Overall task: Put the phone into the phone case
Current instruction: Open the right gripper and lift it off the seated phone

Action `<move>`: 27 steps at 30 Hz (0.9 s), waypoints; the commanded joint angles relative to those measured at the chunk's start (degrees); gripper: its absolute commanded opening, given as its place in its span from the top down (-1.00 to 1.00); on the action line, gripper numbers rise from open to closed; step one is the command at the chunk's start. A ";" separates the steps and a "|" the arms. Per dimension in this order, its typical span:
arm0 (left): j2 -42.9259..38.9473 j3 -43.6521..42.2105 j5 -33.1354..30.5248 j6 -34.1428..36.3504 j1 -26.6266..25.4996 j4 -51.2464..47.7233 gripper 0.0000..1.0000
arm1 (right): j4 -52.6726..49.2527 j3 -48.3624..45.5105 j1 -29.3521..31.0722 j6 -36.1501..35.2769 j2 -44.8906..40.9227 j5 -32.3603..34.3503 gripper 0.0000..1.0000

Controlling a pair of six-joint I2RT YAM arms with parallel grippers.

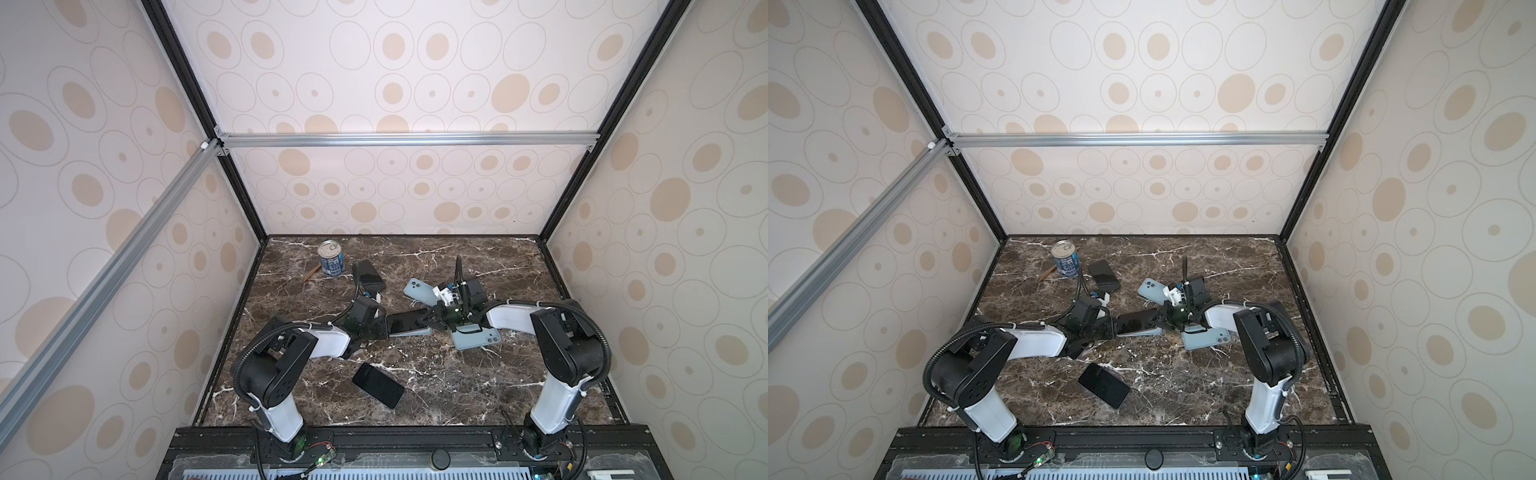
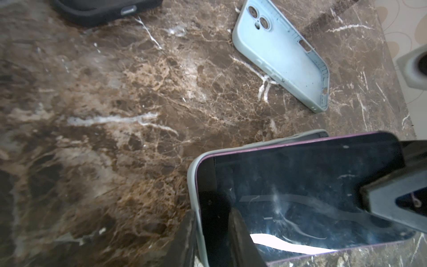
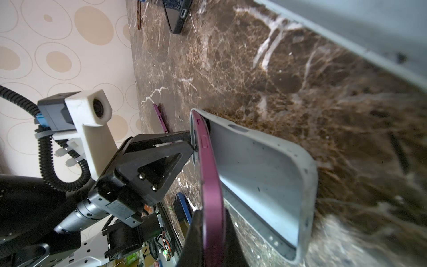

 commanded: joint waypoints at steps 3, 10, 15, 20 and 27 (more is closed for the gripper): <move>2.38 -2.88 -1.18 2.09 -1.41 -6.14 0.50 | -17.38 2.09 2.58 -4.94 3.30 15.90 0.68; 2.90 -2.86 -1.43 2.12 -1.41 -6.21 0.50 | -25.86 8.40 2.84 -8.79 2.19 20.60 0.27; 2.50 -2.36 -0.90 1.99 -1.42 -6.60 0.50 | -29.82 11.00 4.25 -9.95 -0.32 24.11 0.08; 1.34 -1.52 -0.68 2.24 -1.39 -7.35 0.50 | -34.31 12.84 5.53 -11.22 -3.44 28.44 -0.07; -1.32 0.67 -0.75 2.96 -1.28 -9.61 0.50 | -36.47 13.71 5.96 -11.78 -8.48 31.68 -0.18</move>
